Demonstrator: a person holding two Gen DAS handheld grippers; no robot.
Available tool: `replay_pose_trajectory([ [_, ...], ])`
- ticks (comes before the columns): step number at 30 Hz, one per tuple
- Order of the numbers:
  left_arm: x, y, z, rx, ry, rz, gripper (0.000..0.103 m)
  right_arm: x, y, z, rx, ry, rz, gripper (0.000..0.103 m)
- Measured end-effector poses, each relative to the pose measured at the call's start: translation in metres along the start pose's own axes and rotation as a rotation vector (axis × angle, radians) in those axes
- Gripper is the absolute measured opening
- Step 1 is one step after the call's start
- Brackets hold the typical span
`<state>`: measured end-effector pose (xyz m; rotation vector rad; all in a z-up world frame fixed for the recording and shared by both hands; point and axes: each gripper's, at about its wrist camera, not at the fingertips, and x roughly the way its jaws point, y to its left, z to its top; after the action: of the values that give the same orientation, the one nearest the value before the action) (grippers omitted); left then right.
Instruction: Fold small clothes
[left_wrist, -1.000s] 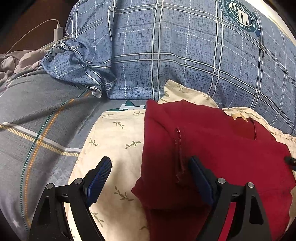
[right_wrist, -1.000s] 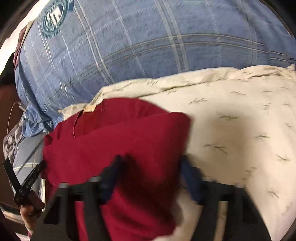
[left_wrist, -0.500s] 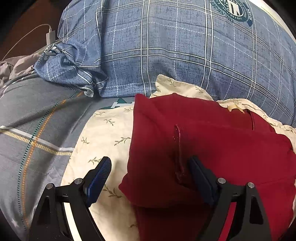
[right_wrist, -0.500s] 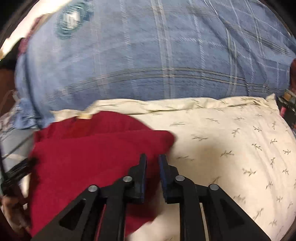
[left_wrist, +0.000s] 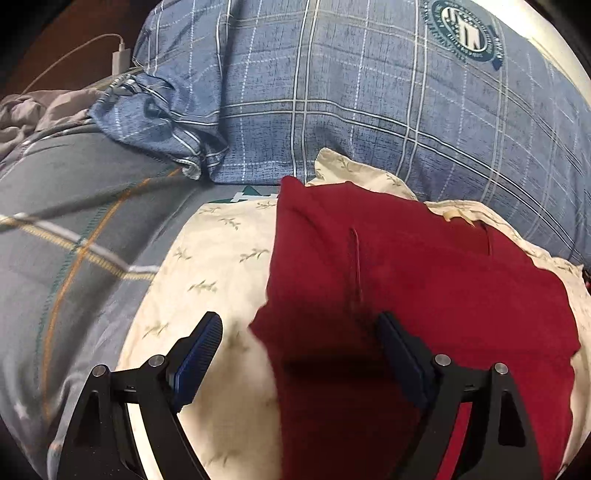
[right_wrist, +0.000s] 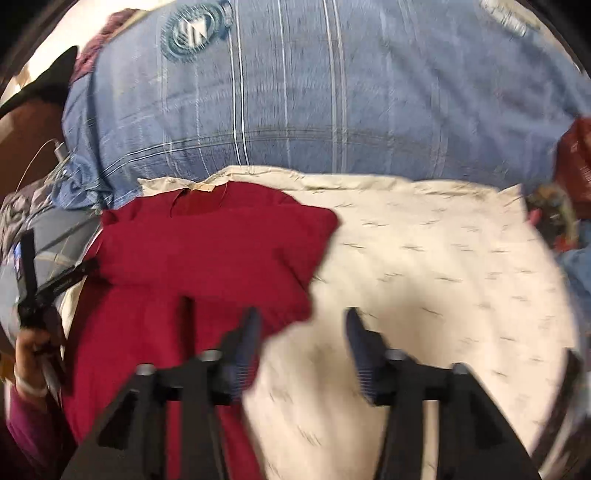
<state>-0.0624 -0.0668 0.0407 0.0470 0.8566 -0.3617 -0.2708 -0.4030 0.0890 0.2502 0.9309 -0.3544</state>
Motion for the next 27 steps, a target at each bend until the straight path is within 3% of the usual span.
replay_pose_trajectory([
  [4, -0.026, -0.001, -0.013, 0.026, -0.007, 0.027, 0.085, -0.049, -0.017, -0.023, -0.017, 0.031, 0.02, 0.063],
  [7, -0.051, -0.005, -0.023, 0.037, -0.022, 0.03, 0.085, -0.058, -0.026, -0.038, 0.038, 0.033, 0.096, 0.067],
  [14, -0.093, -0.012, -0.055, 0.06, -0.025, 0.033, 0.085, -0.017, 0.001, -0.06, 0.078, 0.065, 0.192, 0.067],
  [21, -0.114, -0.016, -0.076, 0.088, -0.013, 0.043, 0.085, 0.015, 0.036, -0.059, 0.059, 0.044, 0.188, 0.067],
  [23, -0.112, -0.016, -0.074, 0.082, -0.002, 0.034, 0.085, 0.024, 0.038, -0.051, 0.064, 0.009, 0.142, 0.067],
  [27, -0.107, -0.01, -0.061, 0.042, -0.002, -0.017, 0.085, 0.036, 0.034, -0.039, 0.095, -0.007, 0.129, 0.069],
])
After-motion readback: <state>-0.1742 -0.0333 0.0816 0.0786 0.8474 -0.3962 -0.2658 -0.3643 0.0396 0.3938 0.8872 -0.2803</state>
